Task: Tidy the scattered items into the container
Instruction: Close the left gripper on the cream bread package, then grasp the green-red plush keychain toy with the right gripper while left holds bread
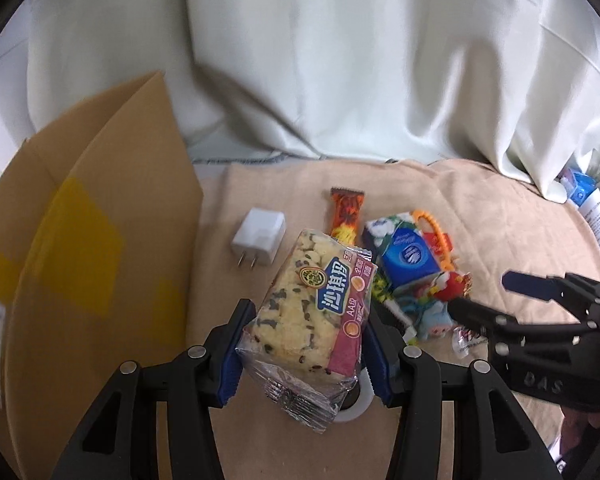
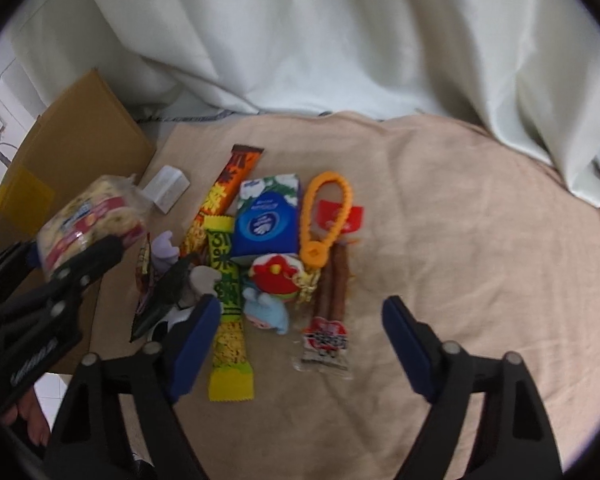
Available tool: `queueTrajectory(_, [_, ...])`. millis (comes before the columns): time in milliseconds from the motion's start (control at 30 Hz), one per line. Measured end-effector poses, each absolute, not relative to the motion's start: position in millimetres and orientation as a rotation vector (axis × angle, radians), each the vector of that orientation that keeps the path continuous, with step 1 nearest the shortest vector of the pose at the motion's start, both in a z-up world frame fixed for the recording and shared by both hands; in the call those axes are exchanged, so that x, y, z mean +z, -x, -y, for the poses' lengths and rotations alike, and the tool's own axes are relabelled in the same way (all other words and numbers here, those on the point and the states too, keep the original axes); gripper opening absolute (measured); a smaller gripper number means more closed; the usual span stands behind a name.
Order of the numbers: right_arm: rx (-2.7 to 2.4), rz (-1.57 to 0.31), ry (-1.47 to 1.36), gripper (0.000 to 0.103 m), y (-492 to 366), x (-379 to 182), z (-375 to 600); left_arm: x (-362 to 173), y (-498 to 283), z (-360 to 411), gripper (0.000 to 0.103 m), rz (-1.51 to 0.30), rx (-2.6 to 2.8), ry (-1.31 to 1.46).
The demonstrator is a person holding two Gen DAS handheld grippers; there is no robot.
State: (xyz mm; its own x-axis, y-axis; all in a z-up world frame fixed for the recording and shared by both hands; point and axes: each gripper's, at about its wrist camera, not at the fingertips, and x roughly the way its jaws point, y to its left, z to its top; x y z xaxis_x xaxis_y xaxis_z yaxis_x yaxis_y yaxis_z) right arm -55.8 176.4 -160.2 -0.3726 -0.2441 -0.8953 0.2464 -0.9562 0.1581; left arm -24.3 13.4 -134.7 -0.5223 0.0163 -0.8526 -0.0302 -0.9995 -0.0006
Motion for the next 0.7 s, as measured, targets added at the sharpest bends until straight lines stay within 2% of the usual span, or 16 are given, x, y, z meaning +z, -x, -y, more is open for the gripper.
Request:
queueTrajectory(167, [-2.402, -0.037, -1.51, 0.078, 62, -170, -168, -139, 21, -5, 0.052, 0.02, 2.715, 1.541])
queueTrajectory(433, [-2.38, -0.009, -1.548, 0.076, 74, -188, -163, -137, 22, 1, 0.052, 0.05, 2.719, 1.531])
queueTrajectory(500, [-2.373, -0.008, -1.546, 0.068, 75, -189, -162, -138, 22, 2, 0.052, 0.059, 2.715, 1.535])
queueTrajectory(567, [-2.349, -0.004, -1.547, 0.048, 76, -190, -160, -138, 22, 2, 0.052, 0.062, 2.713, 1.541])
queueTrajectory(700, [-2.333, -0.01, -1.541, 0.046, 76, -189, -159, -136, 21, 2, 0.052, 0.064, 2.717, 1.534])
